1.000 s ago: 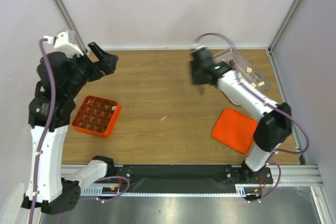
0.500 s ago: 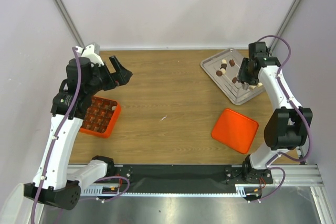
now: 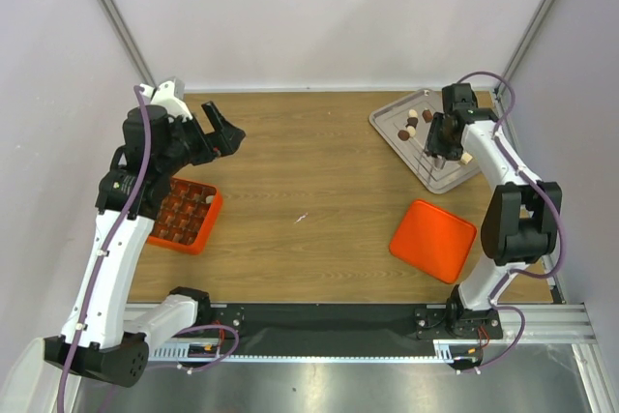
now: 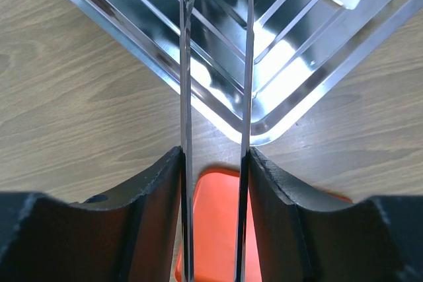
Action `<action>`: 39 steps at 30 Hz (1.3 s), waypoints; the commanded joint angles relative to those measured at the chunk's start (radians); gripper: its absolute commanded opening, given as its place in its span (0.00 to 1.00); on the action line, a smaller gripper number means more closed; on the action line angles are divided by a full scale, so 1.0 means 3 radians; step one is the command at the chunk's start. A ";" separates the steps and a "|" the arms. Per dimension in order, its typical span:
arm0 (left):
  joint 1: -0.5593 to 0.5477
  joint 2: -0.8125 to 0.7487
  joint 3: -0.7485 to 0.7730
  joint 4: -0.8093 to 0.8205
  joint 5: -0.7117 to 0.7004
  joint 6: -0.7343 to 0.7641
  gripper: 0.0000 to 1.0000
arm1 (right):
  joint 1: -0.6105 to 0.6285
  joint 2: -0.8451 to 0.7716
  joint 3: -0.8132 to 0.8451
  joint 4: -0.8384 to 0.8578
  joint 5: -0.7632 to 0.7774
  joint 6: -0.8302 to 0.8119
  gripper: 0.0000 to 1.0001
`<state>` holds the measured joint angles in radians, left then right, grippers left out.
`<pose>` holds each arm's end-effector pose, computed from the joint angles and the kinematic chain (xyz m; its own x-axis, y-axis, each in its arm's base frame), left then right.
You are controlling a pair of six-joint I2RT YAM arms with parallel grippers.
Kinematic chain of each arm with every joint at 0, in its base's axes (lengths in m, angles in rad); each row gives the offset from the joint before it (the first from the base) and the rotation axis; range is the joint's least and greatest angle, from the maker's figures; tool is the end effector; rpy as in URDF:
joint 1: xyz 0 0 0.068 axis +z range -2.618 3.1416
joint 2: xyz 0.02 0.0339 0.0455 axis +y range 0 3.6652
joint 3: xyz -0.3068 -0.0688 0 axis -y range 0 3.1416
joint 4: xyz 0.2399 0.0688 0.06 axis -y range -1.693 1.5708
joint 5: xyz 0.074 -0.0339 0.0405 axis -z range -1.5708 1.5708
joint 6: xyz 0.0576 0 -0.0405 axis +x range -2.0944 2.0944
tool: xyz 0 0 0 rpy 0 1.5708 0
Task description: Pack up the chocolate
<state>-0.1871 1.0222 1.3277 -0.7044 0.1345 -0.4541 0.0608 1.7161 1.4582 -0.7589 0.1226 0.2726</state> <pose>0.1868 -0.0432 0.4537 -0.4771 -0.3521 -0.8053 0.1074 0.8860 -0.4510 0.3804 0.0161 0.3023 -0.8165 0.2180 -0.5347 0.2323 0.9718 0.0415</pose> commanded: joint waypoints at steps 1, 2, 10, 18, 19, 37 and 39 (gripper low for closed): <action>0.0025 -0.0012 0.0018 0.0114 0.0002 -0.0015 1.00 | 0.0027 0.0088 -0.0049 0.0228 0.0087 0.0063 0.48; 0.0025 -0.0012 0.0023 0.0108 -0.0013 -0.0015 1.00 | 0.0027 0.0104 -0.0054 0.0244 0.0082 0.0078 0.48; 0.0025 -0.0012 0.0043 0.0098 -0.0049 -0.0005 1.00 | 0.0032 0.0221 -0.0131 0.0367 0.0031 0.0114 0.46; 0.0025 0.0003 0.0094 0.0108 -0.0044 -0.0020 1.00 | 0.0032 0.0165 -0.0192 0.0326 -0.0010 0.0160 0.44; 0.0020 0.0008 0.0099 0.0108 -0.0049 -0.0020 1.00 | 0.0032 0.0160 -0.0192 0.0326 -0.0015 0.0170 0.44; 0.0025 0.0024 0.0156 0.0103 -0.0055 -0.0041 1.00 | -0.0090 -0.0009 -0.0356 0.0372 -0.0301 0.0242 0.43; 0.0025 0.0014 0.0161 0.0088 -0.0060 -0.0046 1.00 | -0.0095 -0.0029 -0.0361 0.0362 -0.0337 0.0252 0.43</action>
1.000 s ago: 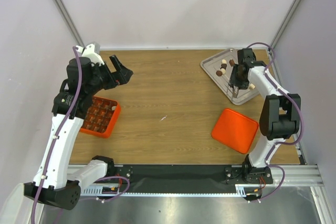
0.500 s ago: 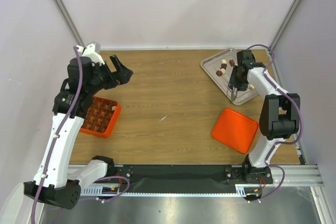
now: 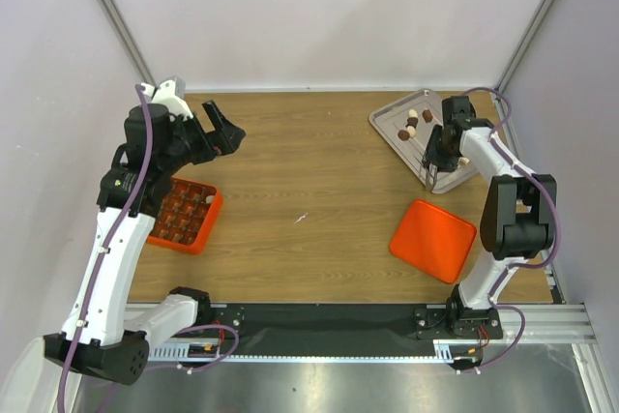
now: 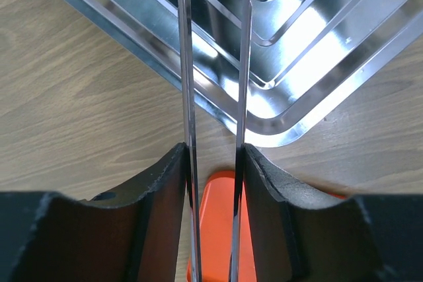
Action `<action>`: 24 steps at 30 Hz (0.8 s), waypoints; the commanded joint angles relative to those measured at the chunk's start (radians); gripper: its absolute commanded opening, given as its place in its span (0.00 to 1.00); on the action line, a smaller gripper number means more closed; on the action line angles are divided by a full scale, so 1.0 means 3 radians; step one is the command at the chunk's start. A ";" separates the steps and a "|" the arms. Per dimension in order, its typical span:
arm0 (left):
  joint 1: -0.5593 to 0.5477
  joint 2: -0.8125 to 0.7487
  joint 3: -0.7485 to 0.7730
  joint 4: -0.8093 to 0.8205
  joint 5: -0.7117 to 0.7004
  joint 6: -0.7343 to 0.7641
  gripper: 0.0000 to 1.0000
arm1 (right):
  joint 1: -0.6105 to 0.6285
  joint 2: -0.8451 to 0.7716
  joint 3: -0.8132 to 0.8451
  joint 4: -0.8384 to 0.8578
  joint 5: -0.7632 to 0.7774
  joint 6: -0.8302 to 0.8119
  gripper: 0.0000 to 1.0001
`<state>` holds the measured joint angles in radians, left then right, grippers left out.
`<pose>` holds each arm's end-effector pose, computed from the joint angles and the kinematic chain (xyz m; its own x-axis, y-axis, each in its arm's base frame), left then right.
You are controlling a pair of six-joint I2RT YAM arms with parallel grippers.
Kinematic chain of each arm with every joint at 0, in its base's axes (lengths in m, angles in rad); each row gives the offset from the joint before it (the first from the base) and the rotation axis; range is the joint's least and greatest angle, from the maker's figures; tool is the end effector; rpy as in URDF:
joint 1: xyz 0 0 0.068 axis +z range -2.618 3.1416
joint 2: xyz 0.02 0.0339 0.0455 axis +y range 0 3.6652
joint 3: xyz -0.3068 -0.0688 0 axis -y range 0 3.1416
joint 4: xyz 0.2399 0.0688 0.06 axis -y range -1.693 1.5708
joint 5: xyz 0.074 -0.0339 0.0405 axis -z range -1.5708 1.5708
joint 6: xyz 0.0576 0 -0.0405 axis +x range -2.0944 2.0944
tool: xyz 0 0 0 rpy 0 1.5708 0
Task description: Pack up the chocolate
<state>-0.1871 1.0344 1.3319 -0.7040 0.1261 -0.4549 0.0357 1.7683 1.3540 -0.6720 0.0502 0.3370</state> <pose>0.1907 -0.0435 0.4530 -0.4799 -0.3528 -0.8033 0.0970 0.8886 -0.4482 0.3851 0.0109 0.2563 -0.8387 0.3005 -0.4542 0.2808 0.9532 0.1121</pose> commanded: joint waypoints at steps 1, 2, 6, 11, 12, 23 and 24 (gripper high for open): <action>0.0025 -0.0032 0.0147 0.0087 -0.0037 -0.0043 1.00 | -0.0012 -0.0219 -0.0019 0.0072 -0.0101 0.0047 0.43; 0.0025 -0.0032 0.0152 0.0092 -0.0032 -0.0038 1.00 | -0.0006 -0.0219 -0.0024 0.0072 -0.0116 0.0053 0.43; 0.0025 -0.0037 0.0183 0.0061 -0.0032 -0.0043 1.00 | -0.0017 -0.0234 -0.0034 0.0051 -0.0126 0.0058 0.42; 0.0025 -0.0078 0.0198 0.0036 -0.0067 -0.0033 1.00 | -0.0032 -0.0249 -0.0044 0.0026 -0.0136 0.0042 0.36; 0.0025 -0.0083 0.0203 0.0025 -0.0073 -0.0033 1.00 | -0.0037 -0.0254 -0.0044 0.0016 -0.0137 0.0042 0.35; 0.0025 -0.0002 0.0372 -0.0062 -0.0180 0.0003 1.00 | -0.0017 -0.0530 0.0119 -0.0209 -0.0290 -0.0044 0.31; 0.0025 0.0014 0.0428 -0.0072 -0.0210 0.0013 1.00 | -0.0007 -0.0551 0.0144 -0.0230 -0.0305 -0.0065 0.31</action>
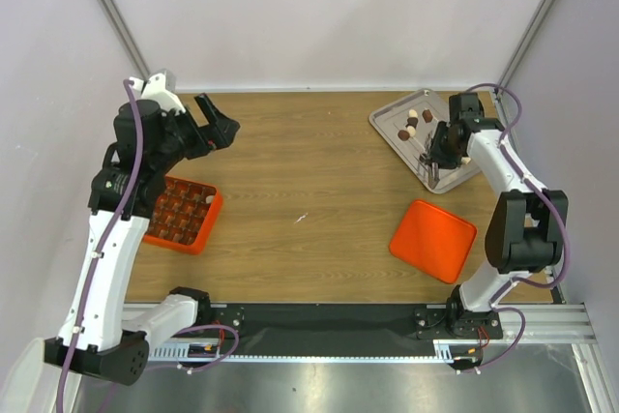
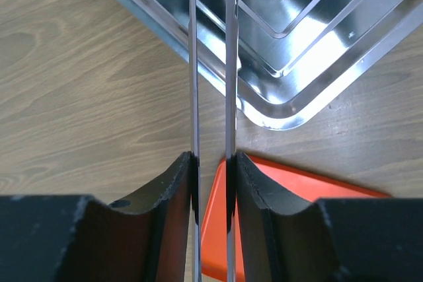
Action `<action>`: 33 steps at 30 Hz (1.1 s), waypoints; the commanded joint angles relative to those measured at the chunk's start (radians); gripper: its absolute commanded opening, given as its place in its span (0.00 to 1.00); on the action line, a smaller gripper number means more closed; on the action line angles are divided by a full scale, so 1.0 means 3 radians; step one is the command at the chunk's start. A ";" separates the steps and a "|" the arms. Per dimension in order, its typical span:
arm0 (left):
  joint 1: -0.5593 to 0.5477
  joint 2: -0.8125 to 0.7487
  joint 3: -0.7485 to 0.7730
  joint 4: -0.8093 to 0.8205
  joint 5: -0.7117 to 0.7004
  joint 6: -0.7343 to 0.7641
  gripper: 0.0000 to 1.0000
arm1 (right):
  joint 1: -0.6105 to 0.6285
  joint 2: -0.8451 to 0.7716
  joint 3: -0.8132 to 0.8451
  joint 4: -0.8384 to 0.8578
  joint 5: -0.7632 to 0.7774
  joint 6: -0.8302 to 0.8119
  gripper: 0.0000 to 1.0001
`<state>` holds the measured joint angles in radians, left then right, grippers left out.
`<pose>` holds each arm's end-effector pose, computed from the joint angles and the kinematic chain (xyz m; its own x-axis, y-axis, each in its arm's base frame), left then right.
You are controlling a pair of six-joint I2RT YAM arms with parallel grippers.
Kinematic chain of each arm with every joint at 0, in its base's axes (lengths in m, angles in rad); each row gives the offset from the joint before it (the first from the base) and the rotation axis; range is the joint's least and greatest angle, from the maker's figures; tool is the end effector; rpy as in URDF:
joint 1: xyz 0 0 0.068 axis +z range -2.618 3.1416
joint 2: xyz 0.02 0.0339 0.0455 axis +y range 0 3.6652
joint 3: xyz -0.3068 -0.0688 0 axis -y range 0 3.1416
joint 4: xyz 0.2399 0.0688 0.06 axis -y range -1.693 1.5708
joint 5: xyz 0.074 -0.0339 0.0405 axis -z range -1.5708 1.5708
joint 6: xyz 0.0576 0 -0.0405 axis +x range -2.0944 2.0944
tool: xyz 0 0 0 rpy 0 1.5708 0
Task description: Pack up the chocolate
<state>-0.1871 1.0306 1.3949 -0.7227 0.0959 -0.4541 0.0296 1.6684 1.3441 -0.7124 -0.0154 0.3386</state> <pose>0.1837 -0.0404 0.4721 -0.4296 -0.3631 -0.8268 0.0944 0.8925 -0.4410 0.3632 0.0116 0.2860 -0.8239 0.3079 -0.4758 0.2505 0.9509 0.1816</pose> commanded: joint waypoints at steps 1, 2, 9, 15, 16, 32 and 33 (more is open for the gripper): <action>0.0025 0.0042 0.0249 -0.0015 -0.0135 0.0036 1.00 | 0.0029 -0.0248 0.0208 -0.0130 -0.0112 -0.0075 0.31; 0.0025 0.0067 0.0284 -0.0055 -0.0161 0.0051 1.00 | 0.0095 -0.0269 0.0239 -0.0141 -0.0137 -0.0075 0.31; 0.0087 0.0282 0.1025 -0.0367 -0.0310 0.0164 1.00 | 0.1222 -0.0229 0.0617 0.0190 -0.0286 0.0134 0.31; 0.0087 0.0267 0.1419 -0.0552 -0.0499 0.0159 1.00 | 0.2196 0.0466 0.1347 0.0779 -0.0388 0.0283 0.31; 0.0087 0.0247 0.1420 -0.0552 -0.0504 0.0149 1.00 | 0.2415 0.0690 0.1470 0.0860 -0.0464 0.0262 0.31; 0.0087 0.0098 0.1164 -0.0373 -0.0550 0.0169 1.00 | 0.3256 0.2236 0.3016 0.1132 -0.0884 -0.0137 0.31; 0.0087 0.0093 0.1149 -0.0362 -0.0540 0.0159 1.00 | 0.3261 0.2277 0.2990 0.1152 -0.0935 -0.0142 0.30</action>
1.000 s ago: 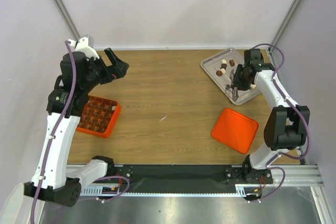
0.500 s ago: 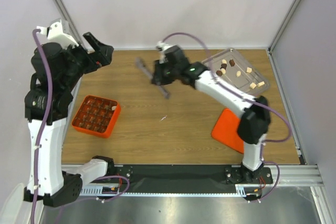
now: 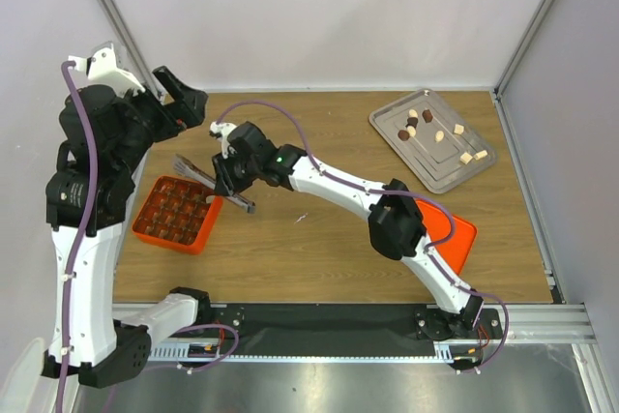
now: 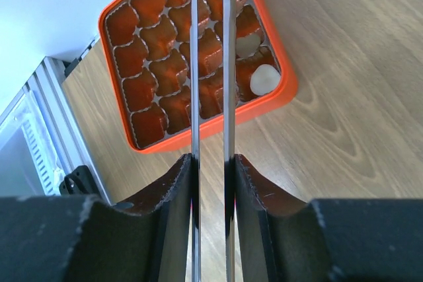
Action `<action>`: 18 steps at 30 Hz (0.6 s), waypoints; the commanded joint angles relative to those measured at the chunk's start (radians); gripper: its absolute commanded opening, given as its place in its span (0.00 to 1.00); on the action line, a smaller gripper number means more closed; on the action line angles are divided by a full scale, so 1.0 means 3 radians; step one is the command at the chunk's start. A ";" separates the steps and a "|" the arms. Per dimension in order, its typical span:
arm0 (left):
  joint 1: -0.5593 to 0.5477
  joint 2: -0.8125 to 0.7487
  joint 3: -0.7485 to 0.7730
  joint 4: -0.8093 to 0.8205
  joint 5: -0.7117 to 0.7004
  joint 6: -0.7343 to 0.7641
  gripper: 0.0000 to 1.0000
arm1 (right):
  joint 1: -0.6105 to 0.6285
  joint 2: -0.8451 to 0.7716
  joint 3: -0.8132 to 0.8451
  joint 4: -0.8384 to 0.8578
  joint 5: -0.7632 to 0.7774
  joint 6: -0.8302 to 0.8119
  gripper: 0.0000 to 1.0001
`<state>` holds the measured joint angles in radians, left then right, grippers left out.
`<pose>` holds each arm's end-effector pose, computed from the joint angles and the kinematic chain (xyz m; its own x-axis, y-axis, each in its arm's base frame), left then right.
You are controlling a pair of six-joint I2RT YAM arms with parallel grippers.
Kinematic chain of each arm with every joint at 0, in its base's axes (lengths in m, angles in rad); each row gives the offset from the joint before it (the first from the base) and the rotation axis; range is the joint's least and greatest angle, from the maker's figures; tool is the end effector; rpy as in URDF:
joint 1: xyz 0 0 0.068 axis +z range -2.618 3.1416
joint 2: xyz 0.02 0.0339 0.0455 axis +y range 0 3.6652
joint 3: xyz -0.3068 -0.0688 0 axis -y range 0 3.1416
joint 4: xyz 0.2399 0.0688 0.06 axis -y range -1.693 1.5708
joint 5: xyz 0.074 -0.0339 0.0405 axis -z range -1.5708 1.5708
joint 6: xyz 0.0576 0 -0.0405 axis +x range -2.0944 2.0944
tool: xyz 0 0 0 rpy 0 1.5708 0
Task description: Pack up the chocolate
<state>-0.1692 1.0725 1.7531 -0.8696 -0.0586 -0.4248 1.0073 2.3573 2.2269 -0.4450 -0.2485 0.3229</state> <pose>0.1496 -0.0221 0.5559 -0.2147 -0.3807 -0.8994 0.0252 0.9184 -0.3948 0.3041 0.5078 0.2878 -0.5706 -0.3273 -0.7531 -0.7894 0.4715 0.3931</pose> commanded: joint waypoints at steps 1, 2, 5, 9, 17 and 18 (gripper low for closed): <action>0.0027 -0.0052 -0.0060 0.0152 -0.0020 0.0061 1.00 | 0.0012 0.0006 0.0053 0.0246 -0.0163 -0.0105 0.30; 0.0027 -0.0052 -0.0071 0.0163 -0.0020 0.0056 1.00 | 0.0027 0.0027 0.0048 0.0246 -0.0189 -0.0120 0.31; 0.0027 -0.0067 -0.0096 0.0189 -0.0015 0.0046 1.00 | 0.0063 0.0093 0.0012 0.0292 -0.0276 -0.0166 0.30; 0.0027 -0.0062 -0.0132 0.0204 -0.0020 0.0046 1.00 | 0.0104 0.0185 0.0027 0.0282 -0.0230 -0.0187 0.31; 0.0027 -0.0073 -0.0147 0.0204 -0.0025 0.0061 1.00 | 0.0109 0.0333 0.0048 0.0292 -0.0066 -0.0197 0.32; 0.0027 -0.0078 -0.0147 0.0209 -0.0025 0.0056 1.00 | 0.0109 0.0344 0.0048 0.0282 -0.0046 -0.0202 0.33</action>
<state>-0.1692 1.0641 1.7138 -0.8398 -0.0586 -0.4248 1.0378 2.4611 2.2234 -0.4057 -0.2848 0.2840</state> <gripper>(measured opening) 0.996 0.336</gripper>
